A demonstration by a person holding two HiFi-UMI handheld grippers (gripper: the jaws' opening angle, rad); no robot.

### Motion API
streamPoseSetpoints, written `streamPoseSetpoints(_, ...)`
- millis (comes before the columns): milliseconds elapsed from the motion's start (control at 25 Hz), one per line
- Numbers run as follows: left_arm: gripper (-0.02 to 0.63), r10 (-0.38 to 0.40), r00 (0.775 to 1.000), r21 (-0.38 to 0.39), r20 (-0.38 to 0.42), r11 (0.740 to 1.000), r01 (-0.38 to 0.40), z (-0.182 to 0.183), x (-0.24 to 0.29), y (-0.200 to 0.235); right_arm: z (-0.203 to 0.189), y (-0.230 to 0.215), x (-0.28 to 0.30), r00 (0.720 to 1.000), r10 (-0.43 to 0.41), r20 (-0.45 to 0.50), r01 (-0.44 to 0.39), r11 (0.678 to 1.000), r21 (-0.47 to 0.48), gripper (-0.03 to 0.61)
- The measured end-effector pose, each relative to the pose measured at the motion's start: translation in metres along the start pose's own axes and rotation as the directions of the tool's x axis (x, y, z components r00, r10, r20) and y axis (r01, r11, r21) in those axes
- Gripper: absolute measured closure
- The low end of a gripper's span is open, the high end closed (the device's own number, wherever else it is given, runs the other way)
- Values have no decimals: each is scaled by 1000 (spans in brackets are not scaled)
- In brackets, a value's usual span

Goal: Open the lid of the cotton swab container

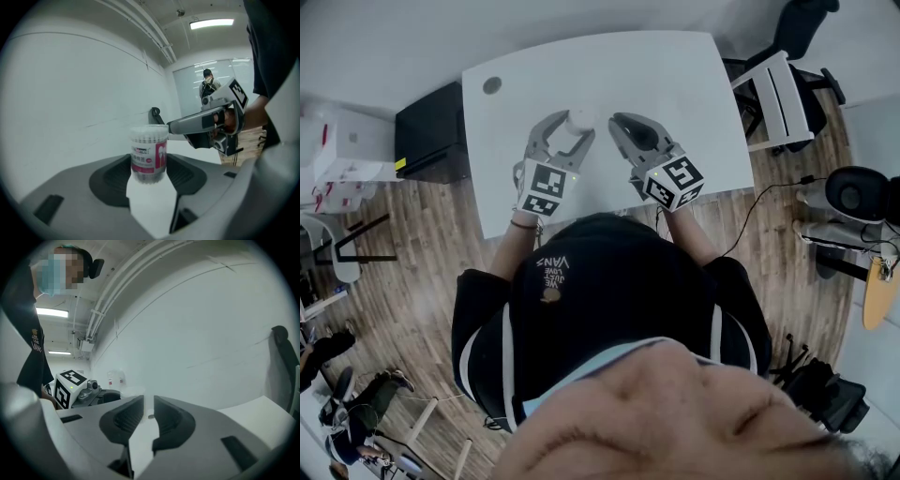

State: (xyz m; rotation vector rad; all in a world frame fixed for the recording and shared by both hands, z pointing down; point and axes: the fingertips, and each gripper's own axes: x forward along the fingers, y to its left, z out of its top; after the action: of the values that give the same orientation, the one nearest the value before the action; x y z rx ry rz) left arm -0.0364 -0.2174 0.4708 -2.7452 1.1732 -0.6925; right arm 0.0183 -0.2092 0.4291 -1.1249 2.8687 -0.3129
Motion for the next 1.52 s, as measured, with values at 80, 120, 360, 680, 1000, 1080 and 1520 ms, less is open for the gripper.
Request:
streamPoseSetpoints(80, 370, -1, 1000, 2, -11, 1000, 1, -3, 1, -1, -1, 2, 1, 1000, 18, -7, -18, 1000, 16, 435)
streamPoseSetpoints(120, 370, -3, 1000, 3, -15, 1000, 3, -5, 2, -1, -2, 2, 2, 1000, 28, -10, -28, 999, 21, 422)
streamPoseSetpoints(360, 370, -26, 999, 30, -39, 999, 28, -8, 7, -7, -5, 12, 7, 995, 96, -31, -96, 995, 3, 336)
streamPoseSetpoints(680, 370, -38, 994, 142, -99, 988, 52, -17, 10, -20, -12, 23, 12, 988, 131, -87, -136, 990, -49, 281)
streamPoseSetpoints(1000, 370, -3, 993, 258, -120, 965, 34, -19, 14, -28, -20, 22, 18, 987, 113, -111, -121, 991, -65, 281)
streamPoseSetpoints(1080, 370, -1, 993, 275, -121, 961, 35, -20, 14, -30, -21, 20, 17, 989, 102, -105, -108, 992, -58, 282)
streamPoseSetpoints(1520, 371, -10, 994, 251, -113, 967, 38, -21, 14, -32, -17, 20, 15, 987, 141, -76, -139, 990, 27, 310)
